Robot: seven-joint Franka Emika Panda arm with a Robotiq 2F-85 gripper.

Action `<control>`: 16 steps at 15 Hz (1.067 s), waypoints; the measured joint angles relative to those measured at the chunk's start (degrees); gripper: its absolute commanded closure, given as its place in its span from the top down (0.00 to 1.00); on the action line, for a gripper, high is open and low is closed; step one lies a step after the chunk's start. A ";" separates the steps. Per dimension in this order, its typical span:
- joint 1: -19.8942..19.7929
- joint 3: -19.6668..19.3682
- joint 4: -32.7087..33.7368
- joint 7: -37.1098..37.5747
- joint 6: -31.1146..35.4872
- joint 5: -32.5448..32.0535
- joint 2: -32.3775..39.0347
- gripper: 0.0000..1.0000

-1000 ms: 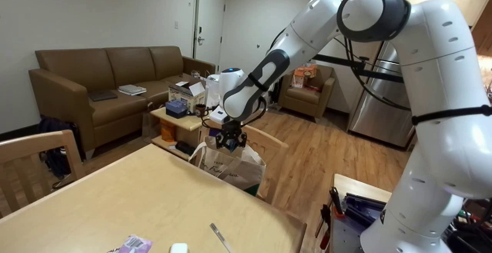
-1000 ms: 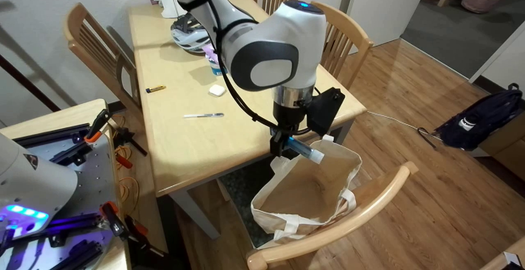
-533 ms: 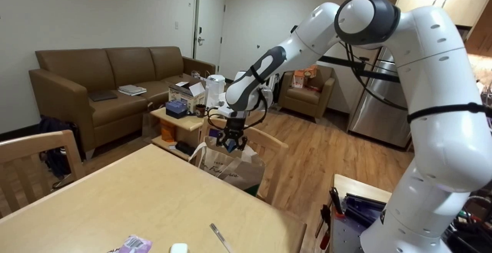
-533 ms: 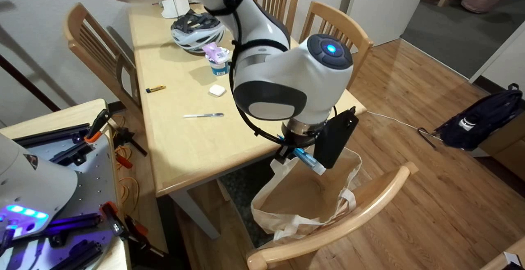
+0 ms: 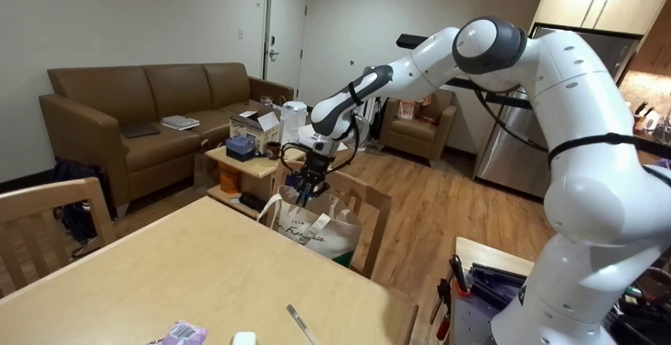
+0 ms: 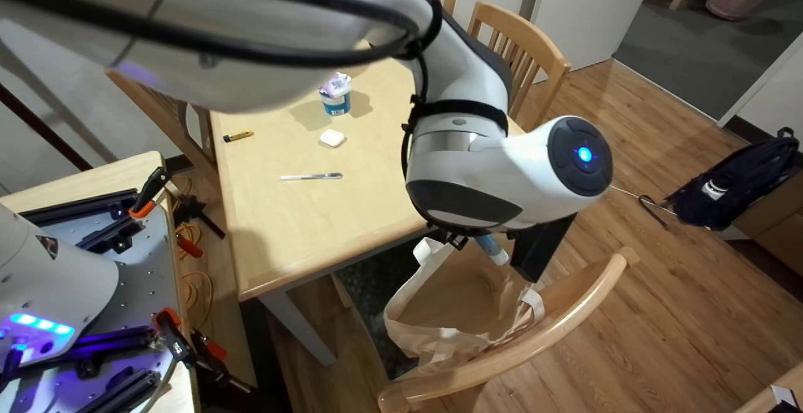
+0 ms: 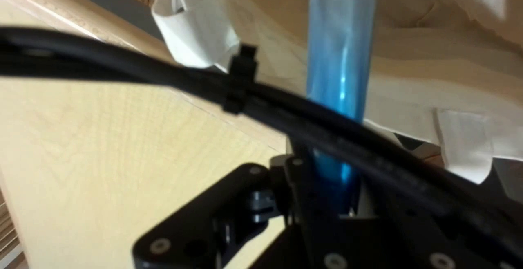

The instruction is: Put the blue tube in the bag

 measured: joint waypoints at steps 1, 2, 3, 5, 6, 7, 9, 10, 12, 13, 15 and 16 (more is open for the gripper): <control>-2.42 2.20 1.64 0.00 -1.70 -1.62 1.25 0.58; -4.49 4.13 3.16 0.00 -3.18 -2.94 2.48 0.64; -5.97 5.51 4.52 0.00 -4.41 -4.01 3.58 0.71; -7.77 7.46 6.64 0.00 -6.04 -5.46 5.47 0.83; -8.06 7.89 7.46 0.00 -6.50 -5.97 6.15 0.90; -7.84 7.63 7.98 0.02 -6.69 -6.14 6.49 0.95; -3.48 2.23 9.20 0.59 -6.68 -5.87 5.53 1.00; -0.34 -1.30 9.84 1.56 -6.67 -5.87 4.63 1.00; 6.35 -7.90 10.98 3.96 -6.75 -6.13 2.55 1.00; 9.85 -11.10 11.43 5.32 -6.83 -6.38 1.39 1.00; 16.53 -16.76 12.54 8.03 -7.86 -8.04 -0.39 1.00; 19.78 -19.38 13.18 9.30 -8.81 -9.40 -1.05 1.00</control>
